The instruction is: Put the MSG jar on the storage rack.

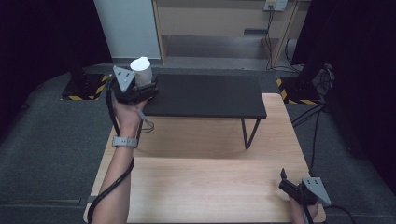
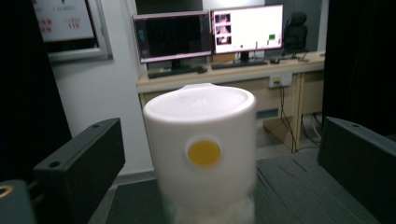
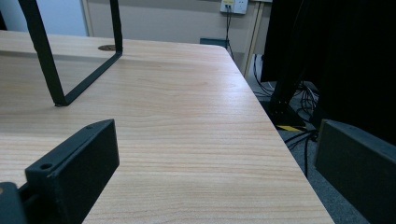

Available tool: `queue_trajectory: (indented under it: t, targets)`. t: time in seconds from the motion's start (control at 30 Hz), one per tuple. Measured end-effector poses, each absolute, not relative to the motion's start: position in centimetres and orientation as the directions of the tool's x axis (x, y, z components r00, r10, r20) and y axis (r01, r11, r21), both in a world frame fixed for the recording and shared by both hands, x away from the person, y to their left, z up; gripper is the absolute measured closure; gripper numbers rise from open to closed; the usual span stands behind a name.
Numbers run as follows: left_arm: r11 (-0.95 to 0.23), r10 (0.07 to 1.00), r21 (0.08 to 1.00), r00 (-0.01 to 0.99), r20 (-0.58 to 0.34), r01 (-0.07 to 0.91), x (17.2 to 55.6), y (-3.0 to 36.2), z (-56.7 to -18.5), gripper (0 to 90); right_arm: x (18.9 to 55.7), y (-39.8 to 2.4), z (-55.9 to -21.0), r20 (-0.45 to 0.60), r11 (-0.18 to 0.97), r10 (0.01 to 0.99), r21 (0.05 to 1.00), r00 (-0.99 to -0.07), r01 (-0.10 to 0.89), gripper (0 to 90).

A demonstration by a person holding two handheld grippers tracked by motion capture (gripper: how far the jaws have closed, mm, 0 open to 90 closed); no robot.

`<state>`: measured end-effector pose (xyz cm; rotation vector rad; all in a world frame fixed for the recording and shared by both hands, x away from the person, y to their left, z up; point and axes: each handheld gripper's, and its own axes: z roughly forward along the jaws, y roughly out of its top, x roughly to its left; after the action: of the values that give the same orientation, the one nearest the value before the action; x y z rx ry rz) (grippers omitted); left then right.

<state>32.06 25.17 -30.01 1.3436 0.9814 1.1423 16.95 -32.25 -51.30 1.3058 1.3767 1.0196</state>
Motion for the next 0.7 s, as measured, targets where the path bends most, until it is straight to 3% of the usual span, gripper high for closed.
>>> queue_trajectory:
  t: [0.37, 0.47, 0.7]
  targets:
    - [0.002, 0.971, 0.989, 0.237, 0.033, -0.146, 21.7, 28.8, -37.5, 0.0, 16.8, -32.3, -51.3, -0.061, 0.053, 0.998, 0.978, 0.032, 0.2, 0.6]
    - [-0.008, 0.979, 0.995, 0.202, 0.028, -0.098, 19.1, 29.2, -40.4, 0.0, 16.8, -32.4, -51.3, -0.054, 0.046, 0.998, 0.979, 0.035, 0.199, 0.6]
    - [-0.032, 0.98, 0.999, 0.196, 0.038, -0.033, 17.4, 30.4, -44.1, 0.0, 16.6, -32.7, -51.6, -0.034, 0.026, 0.999, 0.983, 0.042, 0.183, 0.6]
